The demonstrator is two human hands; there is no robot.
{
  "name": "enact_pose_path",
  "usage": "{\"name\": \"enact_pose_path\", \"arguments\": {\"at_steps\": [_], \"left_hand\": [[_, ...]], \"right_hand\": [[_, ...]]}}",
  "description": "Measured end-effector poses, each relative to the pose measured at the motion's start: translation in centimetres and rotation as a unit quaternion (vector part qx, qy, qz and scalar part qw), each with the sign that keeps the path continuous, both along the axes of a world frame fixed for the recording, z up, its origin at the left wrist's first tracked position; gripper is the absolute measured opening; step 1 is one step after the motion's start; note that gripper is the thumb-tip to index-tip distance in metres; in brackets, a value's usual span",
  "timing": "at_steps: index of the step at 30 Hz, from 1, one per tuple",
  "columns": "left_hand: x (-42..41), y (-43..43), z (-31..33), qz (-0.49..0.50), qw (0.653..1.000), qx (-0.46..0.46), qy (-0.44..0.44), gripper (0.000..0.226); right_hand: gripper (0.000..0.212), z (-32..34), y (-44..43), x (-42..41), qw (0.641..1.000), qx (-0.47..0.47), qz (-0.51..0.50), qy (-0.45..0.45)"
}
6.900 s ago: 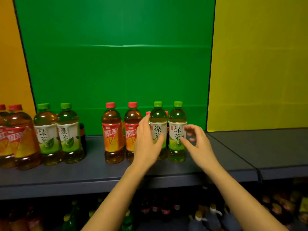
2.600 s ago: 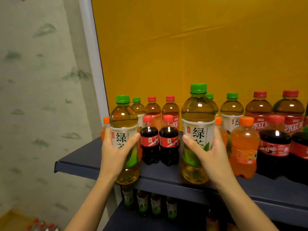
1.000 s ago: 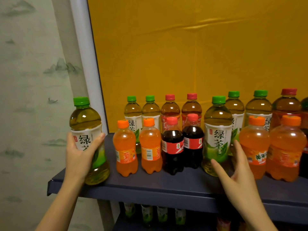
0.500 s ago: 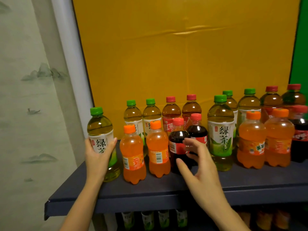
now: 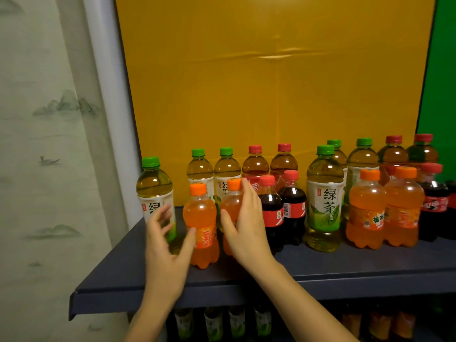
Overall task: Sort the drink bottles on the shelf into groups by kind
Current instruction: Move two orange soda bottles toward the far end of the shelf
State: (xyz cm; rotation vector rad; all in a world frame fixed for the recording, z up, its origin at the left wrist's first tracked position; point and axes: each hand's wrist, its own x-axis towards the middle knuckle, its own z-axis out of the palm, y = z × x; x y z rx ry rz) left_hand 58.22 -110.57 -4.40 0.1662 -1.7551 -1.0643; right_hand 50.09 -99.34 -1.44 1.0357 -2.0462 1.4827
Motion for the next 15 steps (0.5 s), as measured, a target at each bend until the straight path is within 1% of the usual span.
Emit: {"name": "enact_pose_path", "arguments": {"at_steps": [3, 5, 7, 9, 12, 13, 15], "left_hand": [[-1.2, 0.0, 0.0, -0.054, 0.996, -0.027, -0.067, 0.085], [-1.9, -0.3, 0.1, -0.078, 0.993, -0.014, -0.091, 0.101], [-2.5, -0.6, 0.1, -0.085, 0.989, 0.014, -0.117, 0.107], [-2.9, -1.0, 0.0, -0.098, 0.985, 0.047, -0.133, 0.098], [-3.2, -1.2, -0.2, -0.111, 0.983, 0.067, -0.127, 0.062], [-3.1, -1.2, -0.3, -0.114, 0.984, 0.066, -0.122, 0.054], [-3.0, -1.3, -0.4, -0.116, 0.985, 0.066, -0.111, 0.049]], "right_hand": [[0.070, -0.1, -0.8, 0.0, 0.999, 0.009, -0.035, 0.018], [0.072, -0.3, -1.1, 0.0, 0.998, 0.012, -0.049, 0.026], [0.073, -0.4, -1.1, -0.1, 0.998, 0.007, -0.052, 0.035], [0.074, -0.4, -1.0, -0.1, 0.998, -0.003, -0.045, 0.031], [0.076, -0.9, -0.9, -0.1, 0.999, -0.010, -0.035, 0.022], [0.077, -1.2, -1.0, -0.1, 0.999, -0.010, -0.033, 0.019], [0.079, -1.9, -1.1, 0.0, 1.000, -0.013, -0.025, 0.014]]}}
